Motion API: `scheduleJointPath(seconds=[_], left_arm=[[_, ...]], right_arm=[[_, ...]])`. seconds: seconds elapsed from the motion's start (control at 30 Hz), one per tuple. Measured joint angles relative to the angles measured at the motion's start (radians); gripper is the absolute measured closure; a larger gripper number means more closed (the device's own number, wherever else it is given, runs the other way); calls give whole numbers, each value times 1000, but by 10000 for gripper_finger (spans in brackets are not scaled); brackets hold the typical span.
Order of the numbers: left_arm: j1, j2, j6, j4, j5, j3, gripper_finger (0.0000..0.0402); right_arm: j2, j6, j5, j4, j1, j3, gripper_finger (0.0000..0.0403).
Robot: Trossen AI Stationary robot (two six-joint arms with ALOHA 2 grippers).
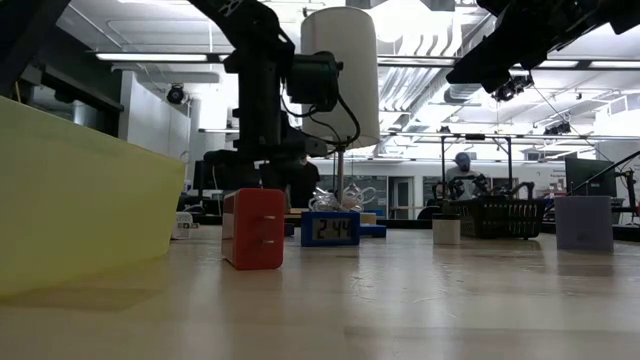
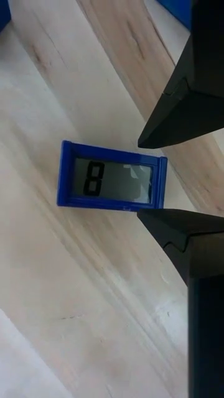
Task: Pick & Place Office items
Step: Put the violet digital clock into the black bin
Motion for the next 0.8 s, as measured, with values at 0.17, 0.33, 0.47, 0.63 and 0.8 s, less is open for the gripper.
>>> scheduleJointPath(seconds=[0.17, 0.33, 0.47, 0.63, 0.8], left_arm=[[0, 0, 5, 0, 0, 0, 240], [0, 0, 10, 0, -1, 0, 240], [0, 0, 11, 0, 0, 0, 240], [0, 0, 11, 4, -1, 0, 240], [0, -1, 20, 8, -1, 0, 240]], right_arm=[[0, 0, 0, 0, 0, 0, 296], [0, 0, 0, 0, 0, 0, 296], [0, 0, 0, 0, 0, 0, 296], [0, 0, 0, 0, 0, 0, 296], [0, 0, 0, 0, 0, 0, 296]])
